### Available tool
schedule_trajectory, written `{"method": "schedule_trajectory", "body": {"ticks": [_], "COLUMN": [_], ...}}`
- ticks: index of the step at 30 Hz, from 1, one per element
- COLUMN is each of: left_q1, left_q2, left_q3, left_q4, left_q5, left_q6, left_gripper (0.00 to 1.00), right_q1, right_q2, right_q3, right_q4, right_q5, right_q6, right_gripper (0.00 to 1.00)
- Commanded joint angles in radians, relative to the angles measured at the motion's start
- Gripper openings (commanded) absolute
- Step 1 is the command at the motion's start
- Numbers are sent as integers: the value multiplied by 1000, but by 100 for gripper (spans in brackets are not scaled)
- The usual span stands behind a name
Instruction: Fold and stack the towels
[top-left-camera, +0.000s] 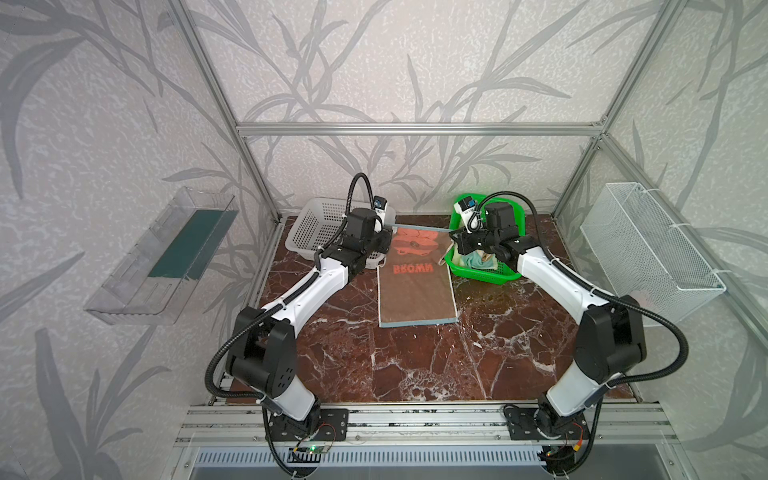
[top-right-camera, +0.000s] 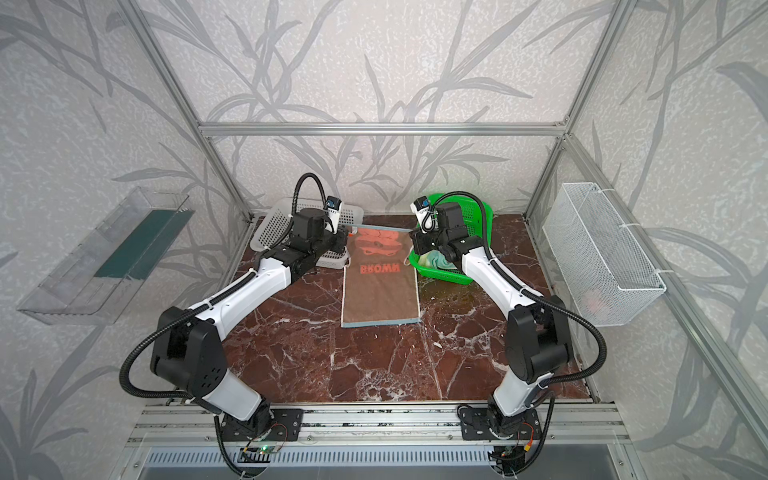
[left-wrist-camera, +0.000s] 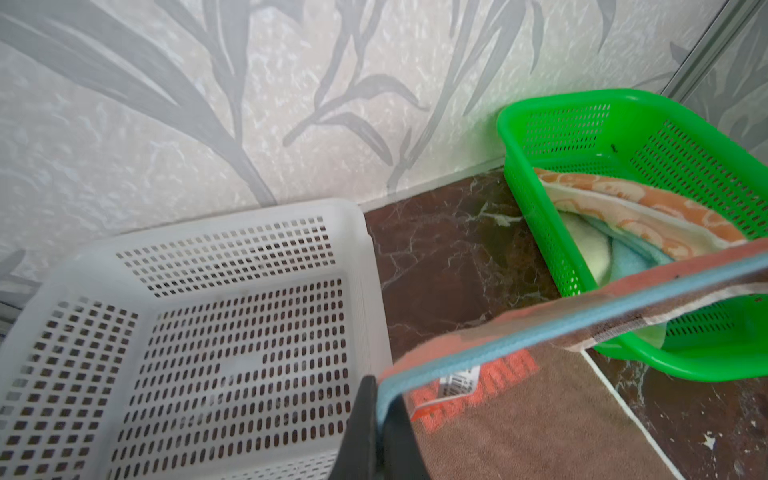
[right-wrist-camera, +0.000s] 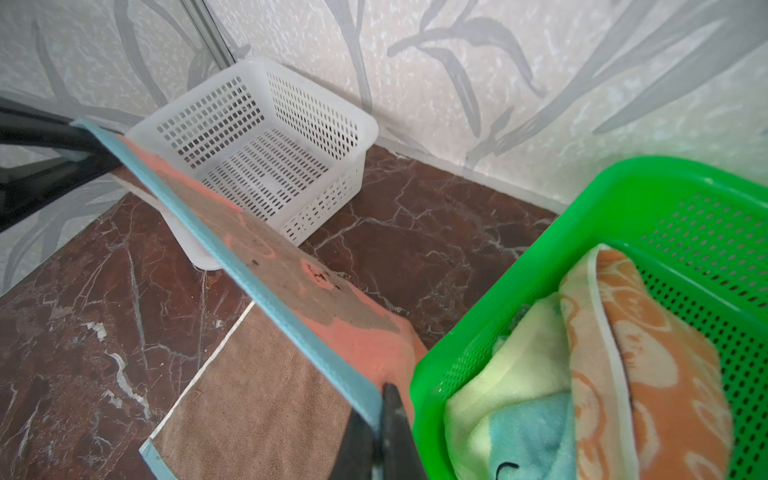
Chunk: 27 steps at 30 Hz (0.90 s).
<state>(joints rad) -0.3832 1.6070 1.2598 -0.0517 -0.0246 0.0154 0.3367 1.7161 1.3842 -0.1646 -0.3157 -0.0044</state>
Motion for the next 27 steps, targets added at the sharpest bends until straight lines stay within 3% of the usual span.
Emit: {"method": "schedule_trajectory", "body": {"ticks": [1, 10, 18, 27], "left_q1": [5, -17, -23, -34], "left_q2": [15, 77, 121, 155], "left_q3": [-40, -50, -36, -33], "left_q4": [60, 70, 75, 94], "left_q5": [-11, -77, -88, -54], "left_q6": [-21, -21, -20, -7], "left_gripper": [0, 0, 0, 0], "right_q1": [4, 57, 69, 62], "right_q2": [61, 226, 351, 421], "right_q3": [-11, 101, 230, 337], "right_q4": [46, 27, -55, -201], "right_q5": [-5, 16, 139, 300], "right_q6": [36, 66, 92, 39], "right_gripper": [0, 0, 0, 0]}}
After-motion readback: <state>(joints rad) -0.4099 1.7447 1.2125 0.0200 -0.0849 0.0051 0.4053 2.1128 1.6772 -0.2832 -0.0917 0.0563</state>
